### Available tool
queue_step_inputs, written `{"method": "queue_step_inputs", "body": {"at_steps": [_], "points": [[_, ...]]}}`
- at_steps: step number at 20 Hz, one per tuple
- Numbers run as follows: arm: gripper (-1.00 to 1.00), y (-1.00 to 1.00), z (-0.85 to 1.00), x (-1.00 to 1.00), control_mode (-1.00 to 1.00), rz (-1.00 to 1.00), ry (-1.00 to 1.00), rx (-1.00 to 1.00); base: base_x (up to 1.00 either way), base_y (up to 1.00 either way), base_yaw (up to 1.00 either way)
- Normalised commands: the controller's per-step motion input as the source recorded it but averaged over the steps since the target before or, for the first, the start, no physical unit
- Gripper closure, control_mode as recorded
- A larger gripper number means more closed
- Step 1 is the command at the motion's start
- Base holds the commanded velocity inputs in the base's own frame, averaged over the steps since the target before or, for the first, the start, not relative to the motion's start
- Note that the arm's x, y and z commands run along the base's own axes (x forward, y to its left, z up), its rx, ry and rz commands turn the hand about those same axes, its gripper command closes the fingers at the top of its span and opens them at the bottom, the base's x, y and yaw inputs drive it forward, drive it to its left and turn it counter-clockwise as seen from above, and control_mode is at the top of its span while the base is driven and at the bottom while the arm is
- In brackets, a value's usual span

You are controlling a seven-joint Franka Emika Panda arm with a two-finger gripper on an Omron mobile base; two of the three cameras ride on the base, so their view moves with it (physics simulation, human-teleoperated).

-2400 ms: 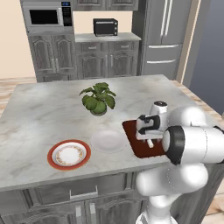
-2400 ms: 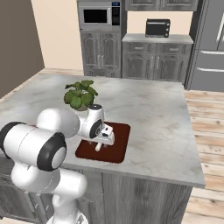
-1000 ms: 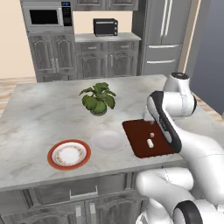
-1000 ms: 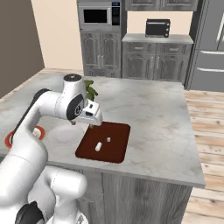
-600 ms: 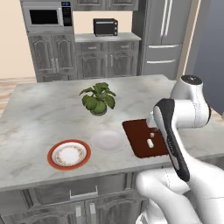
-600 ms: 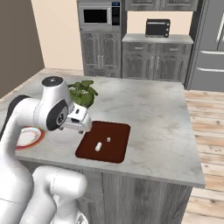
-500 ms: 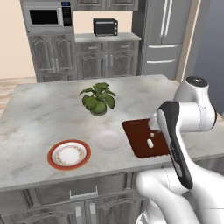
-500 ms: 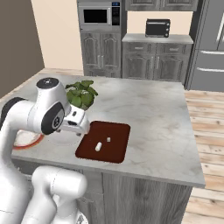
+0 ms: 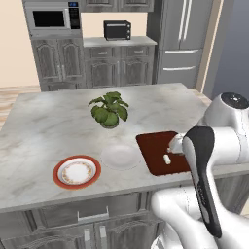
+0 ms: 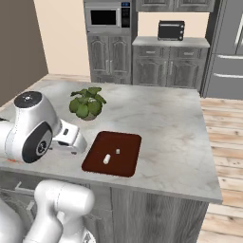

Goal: Move the dessert items from the plates to the tray.

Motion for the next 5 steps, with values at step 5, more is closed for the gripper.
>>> {"method": "queue_step_inputs", "body": {"at_steps": [5], "points": [[-1.0, 0.19, 0.15, -0.03, -1.0, 0.0, -0.03, 0.0, 0.0, 0.0, 0.0]]}}
